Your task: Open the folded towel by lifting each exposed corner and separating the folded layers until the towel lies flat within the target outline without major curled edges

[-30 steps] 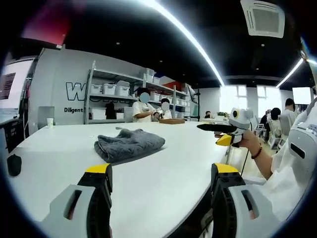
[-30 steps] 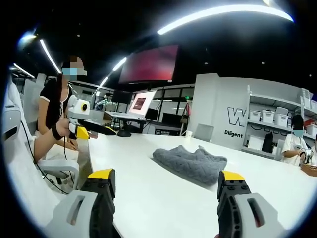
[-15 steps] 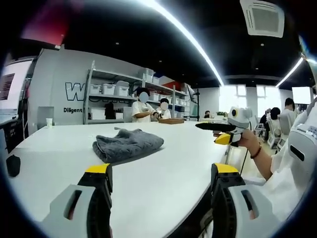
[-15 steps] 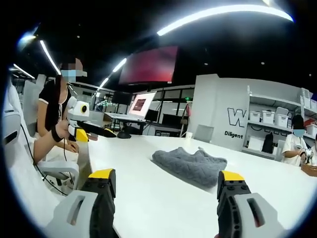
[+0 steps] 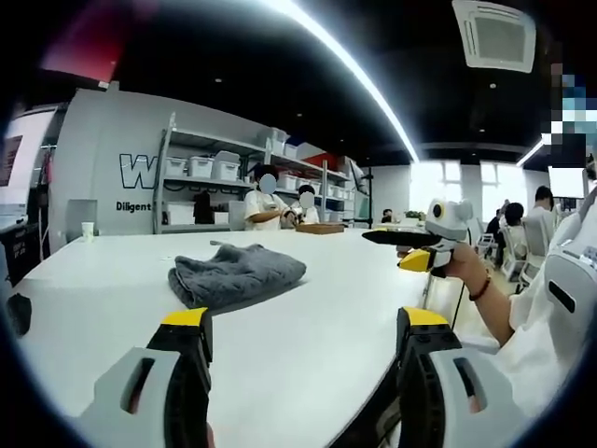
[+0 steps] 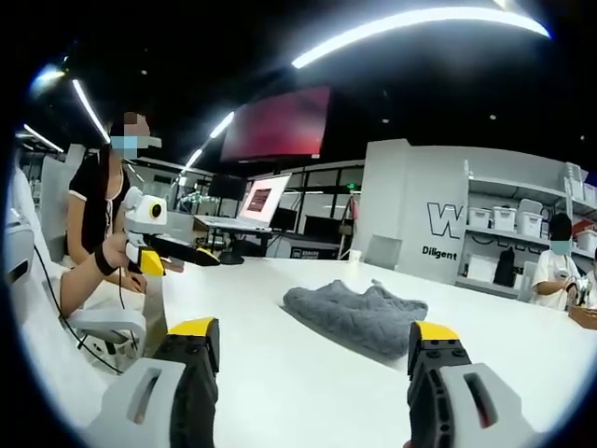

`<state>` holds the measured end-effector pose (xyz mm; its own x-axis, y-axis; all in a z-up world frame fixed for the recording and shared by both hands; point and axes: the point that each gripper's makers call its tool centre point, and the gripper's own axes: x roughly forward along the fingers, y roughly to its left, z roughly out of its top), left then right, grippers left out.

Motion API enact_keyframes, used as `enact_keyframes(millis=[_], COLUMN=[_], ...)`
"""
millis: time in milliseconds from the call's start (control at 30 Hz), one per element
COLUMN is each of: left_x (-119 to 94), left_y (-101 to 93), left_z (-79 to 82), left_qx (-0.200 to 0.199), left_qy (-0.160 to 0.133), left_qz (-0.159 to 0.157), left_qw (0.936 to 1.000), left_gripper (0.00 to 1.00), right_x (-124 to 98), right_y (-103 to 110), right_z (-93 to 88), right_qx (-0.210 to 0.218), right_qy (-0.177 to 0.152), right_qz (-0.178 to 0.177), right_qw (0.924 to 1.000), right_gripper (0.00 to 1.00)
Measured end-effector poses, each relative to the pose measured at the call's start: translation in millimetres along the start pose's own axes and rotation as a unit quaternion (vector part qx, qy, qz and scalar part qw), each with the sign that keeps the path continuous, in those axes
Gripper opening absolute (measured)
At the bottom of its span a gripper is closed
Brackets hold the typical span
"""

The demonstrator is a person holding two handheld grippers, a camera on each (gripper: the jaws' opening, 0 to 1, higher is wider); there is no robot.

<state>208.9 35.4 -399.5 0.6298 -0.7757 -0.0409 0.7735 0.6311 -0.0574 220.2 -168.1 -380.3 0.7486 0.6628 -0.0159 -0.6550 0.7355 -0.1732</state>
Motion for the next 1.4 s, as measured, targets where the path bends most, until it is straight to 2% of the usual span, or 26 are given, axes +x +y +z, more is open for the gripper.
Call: enact_keyframes(millis=[200, 333, 567, 600, 700, 867, 1000, 1400], left_x=[2, 4, 5, 6, 7, 11, 14, 25], left_y=[-1.1, 0.9, 5.1, 4.4, 5.3, 3.7, -1.0, 3.1], left_z=[-1.9, 1.8, 1.4, -1.9, -3.1, -1.0, 0.5, 4.2], left_qx=[0.000, -0.002, -0.002, -0.004, 0.001, -0.022, -0.016, -0.011], left_qy=[0.004, -0.003, -0.004, 0.004, 0.005, -0.002, 0.000, 0.003], left_qz=[0.000, 0.000, 0.007, 0.004, 0.003, -0.011, -0.017, -0.021], left_qw=[1.0000, 1.0000, 1.0000, 1.0000, 1.0000, 0.9997, 0.9997, 0.9997], left_gripper=[0.78, 0.78, 0.78, 0.78, 0.77, 0.77, 0.77, 0.77], right_x=[2, 5, 4, 5, 7, 5, 6, 10], right_y=[1, 0, -2, -2, -1, 1, -2, -6], right_z=[-3.1, -5.4, -5.9, -8.7, -11.2, -9.7, -10.4, -4.4], right_qx=[0.007, 0.010, 0.021, 0.023, 0.024, 0.026, 0.023, 0.019], right_qy=[0.002, 0.007, -0.002, 0.003, 0.010, 0.007, 0.012, 0.011], right_qz=[0.000, 0.002, -0.003, -0.002, -0.001, 0.000, -0.003, -0.003], right_qw=[1.0000, 0.9999, 0.9998, 0.9997, 0.9997, 0.9996, 0.9997, 0.9998], right_gripper=[0.81, 0.81, 0.80, 0.80, 0.79, 0.79, 0.79, 0.77])
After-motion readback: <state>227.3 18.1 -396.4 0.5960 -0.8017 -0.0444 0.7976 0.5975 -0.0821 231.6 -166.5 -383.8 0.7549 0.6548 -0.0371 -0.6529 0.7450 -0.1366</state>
